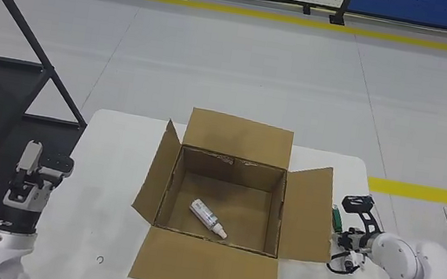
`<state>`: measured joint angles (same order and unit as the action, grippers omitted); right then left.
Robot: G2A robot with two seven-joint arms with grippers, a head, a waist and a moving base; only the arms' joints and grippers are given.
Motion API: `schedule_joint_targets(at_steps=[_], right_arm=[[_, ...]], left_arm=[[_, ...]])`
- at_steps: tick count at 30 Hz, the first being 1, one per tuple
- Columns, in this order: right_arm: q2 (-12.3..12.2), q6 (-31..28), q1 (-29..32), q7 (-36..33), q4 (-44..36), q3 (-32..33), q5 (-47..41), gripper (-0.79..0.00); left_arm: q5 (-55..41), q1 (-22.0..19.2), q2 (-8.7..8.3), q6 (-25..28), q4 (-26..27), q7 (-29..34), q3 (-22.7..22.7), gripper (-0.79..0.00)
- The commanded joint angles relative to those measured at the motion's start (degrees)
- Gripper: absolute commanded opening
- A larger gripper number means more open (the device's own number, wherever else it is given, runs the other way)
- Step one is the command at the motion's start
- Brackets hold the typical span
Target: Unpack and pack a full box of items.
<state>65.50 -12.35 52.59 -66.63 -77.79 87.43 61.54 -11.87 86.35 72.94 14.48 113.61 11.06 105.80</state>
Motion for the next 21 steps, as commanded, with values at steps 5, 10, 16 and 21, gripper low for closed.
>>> schedule_joint_targets(at_steps=[5, 10, 16, 21], right_arm=[[-0.2, -0.7, -1.1, 0.4, 2.6, -0.8, -0.2, -0.425], [-0.4, -0.9, -1.7, 0.8, 3.8, -1.6, -0.6, -0.446], [-0.6, -0.9, -2.0, 1.1, 4.6, -2.2, -1.0, -0.471], [-0.8, -0.7, -2.2, 1.0, 5.2, -2.9, -1.2, -0.480]], left_arm=[[-0.1, 0.3, -0.03, 0.1, 0.1, -0.1, 0.3, 0.000], [-0.2, 0.4, -0.03, 0.2, 0.2, -0.2, 0.3, 0.000], [-0.2, 0.6, -0.05, 0.3, 0.3, -0.2, 0.4, 0.000], [-0.2, 0.7, -0.06, 0.4, 0.4, -0.3, 0.4, 0.000]])
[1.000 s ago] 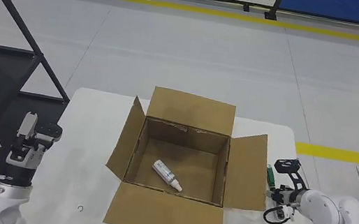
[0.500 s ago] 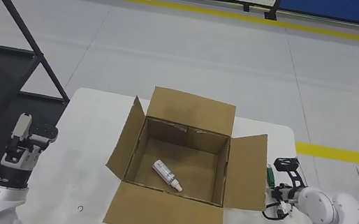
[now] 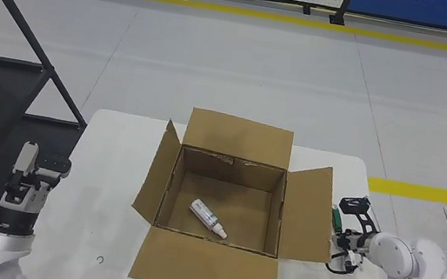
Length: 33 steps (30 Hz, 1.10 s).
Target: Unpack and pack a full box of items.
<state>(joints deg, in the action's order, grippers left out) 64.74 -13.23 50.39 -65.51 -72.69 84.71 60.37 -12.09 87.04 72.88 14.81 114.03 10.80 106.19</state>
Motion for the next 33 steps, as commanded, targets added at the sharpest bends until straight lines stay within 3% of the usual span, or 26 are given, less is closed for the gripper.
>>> schedule_joint_targets(at_steps=[1, 10, 22, 33], right_arm=[[0.0, 0.3, -0.2, 0.0, 0.2, -0.3, 0.0, -0.483], [-0.3, 0.8, -1.3, 0.0, 1.9, -1.5, 0.2, -0.785], [-1.2, 2.0, -0.8, 2.3, -0.8, 0.8, -0.9, -0.785], [-2.5, 5.5, 6.7, 8.9, -18.7, 10.1, -5.7, -0.785]], left_arm=[[0.0, 0.1, 0.00, 0.0, 0.0, 0.0, 0.0, 0.000], [-0.3, 0.4, 0.00, 0.4, 0.1, -0.2, 0.2, 0.000], [-0.5, 0.6, -0.03, 0.5, 0.3, -0.3, 0.5, 0.000], [-0.2, 0.5, -0.04, 0.8, 0.5, -0.2, 0.1, 0.000]])
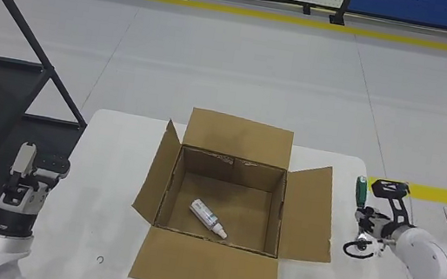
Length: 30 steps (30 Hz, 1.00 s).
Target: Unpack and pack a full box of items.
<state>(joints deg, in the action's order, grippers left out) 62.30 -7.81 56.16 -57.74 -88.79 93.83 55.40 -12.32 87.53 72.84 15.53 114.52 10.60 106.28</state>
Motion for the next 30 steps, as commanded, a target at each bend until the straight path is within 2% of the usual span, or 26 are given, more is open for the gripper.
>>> schedule_joint_targets(at_steps=[1, 9, 16, 23, 27, 30], right_arm=[[-0.2, -0.2, 1.7, 2.0, -4.8, 1.7, -1.5, -0.785], [-0.6, -1.4, 5.2, 4.8, -21.3, 3.9, -3.2, -0.785], [-0.9, -3.6, 4.6, 4.0, -32.3, 0.7, -3.4, -0.785], [-0.9, -8.3, -1.3, -0.8, -35.5, -10.7, -5.0, -0.785], [-0.2, -6.6, -8.1, -4.7, -31.4, -20.8, 0.0, -0.785], [0.7, -5.5, -12.1, -4.3, -27.5, -26.9, 0.5, -0.785]], left_arm=[[0.0, 0.0, -0.01, 0.1, 0.0, 0.0, 0.0, 0.000], [-0.3, 0.2, 0.00, 0.2, 0.2, 0.0, 0.1, 0.000], [-1.1, 0.5, -0.02, 0.5, 0.2, 0.0, 0.7, 0.000], [-2.2, 1.1, 0.00, 1.2, -0.2, -0.2, 1.6, 0.000], [-3.2, 1.7, 0.01, 1.7, -0.5, -0.5, 2.7, 0.000], [-3.7, 2.0, 0.01, 2.0, -0.8, -0.7, 3.5, 0.000]])
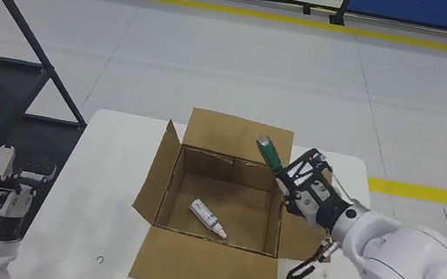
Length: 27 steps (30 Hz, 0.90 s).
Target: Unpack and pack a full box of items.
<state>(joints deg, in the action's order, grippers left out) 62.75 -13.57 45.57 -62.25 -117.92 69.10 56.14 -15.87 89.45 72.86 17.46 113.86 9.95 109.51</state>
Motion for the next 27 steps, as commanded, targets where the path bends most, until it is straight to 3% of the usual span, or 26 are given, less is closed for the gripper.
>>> schedule_joint_targets(at_steps=[1, 14, 21, 27], right_arm=[[0.6, 1.1, -3.1, 0.3, 3.2, -4.0, 0.6, -0.785], [6.6, 1.2, -19.0, -0.1, 30.1, -25.3, -4.7, -0.785], [10.8, 0.0, -23.3, 5.1, 46.0, -33.1, -7.7, -0.785], [13.9, 0.1, -25.7, 6.2, 54.3, -37.4, -7.3, -0.785]], left_arm=[[-0.3, 0.2, -0.01, 0.1, -0.2, 0.0, 0.5, 0.000], [-1.6, 0.3, -0.07, 0.1, -1.0, 0.7, 2.1, 0.000], [-1.5, -0.5, -0.14, -0.4, -1.2, 1.4, 1.8, 0.000], [-1.0, -0.9, -0.18, -0.7, -1.4, 1.6, 1.5, 0.000]])
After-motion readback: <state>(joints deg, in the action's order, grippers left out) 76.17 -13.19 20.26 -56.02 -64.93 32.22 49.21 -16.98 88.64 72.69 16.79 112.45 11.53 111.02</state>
